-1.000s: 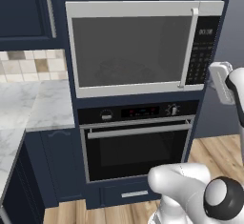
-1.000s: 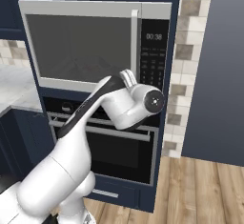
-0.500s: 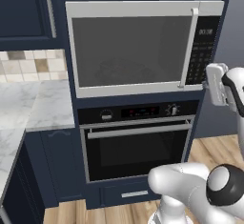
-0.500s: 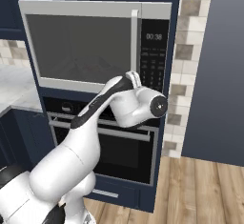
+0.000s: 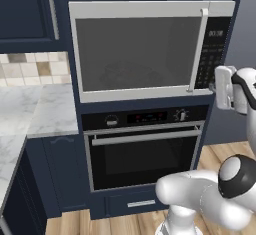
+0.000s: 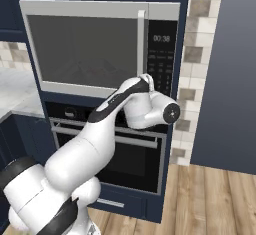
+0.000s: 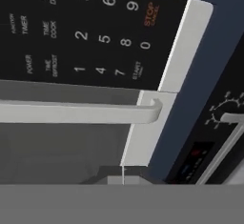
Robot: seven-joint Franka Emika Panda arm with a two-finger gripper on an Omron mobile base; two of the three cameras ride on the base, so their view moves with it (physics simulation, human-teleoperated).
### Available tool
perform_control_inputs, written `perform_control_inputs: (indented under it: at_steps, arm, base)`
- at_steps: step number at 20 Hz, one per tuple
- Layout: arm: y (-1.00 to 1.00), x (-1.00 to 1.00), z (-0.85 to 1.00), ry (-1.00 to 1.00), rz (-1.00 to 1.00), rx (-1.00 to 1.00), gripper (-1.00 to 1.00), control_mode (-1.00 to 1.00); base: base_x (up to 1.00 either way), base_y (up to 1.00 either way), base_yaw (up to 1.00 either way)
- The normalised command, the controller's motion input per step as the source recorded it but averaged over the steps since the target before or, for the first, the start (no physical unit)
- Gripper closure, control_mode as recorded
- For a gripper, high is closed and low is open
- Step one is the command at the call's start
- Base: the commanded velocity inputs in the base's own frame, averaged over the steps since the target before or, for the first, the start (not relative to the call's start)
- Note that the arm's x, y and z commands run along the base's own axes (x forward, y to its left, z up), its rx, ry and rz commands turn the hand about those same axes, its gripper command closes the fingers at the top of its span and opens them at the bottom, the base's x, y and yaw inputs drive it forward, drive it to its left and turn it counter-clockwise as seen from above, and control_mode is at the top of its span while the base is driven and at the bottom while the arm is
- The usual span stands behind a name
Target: Place the tupperware containing the fish and mushroom meal in the microwave. Close the microwave door and press the start button to reheat the meal.
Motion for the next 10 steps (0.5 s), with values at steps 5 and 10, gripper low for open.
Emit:
perform_control_inputs:
  at_steps: [5,10]
  arm:
    - [-0.09,0.38,-0.07,0.02,-0.01,0.07,1.0,-1.0]
    - [-0.02,0.39,-0.17,0.02,-0.01,0.04,1.0,-1.0]
  base:
    - [0.0,0.0,0.0]
    - [0.0,0.0,0.0]
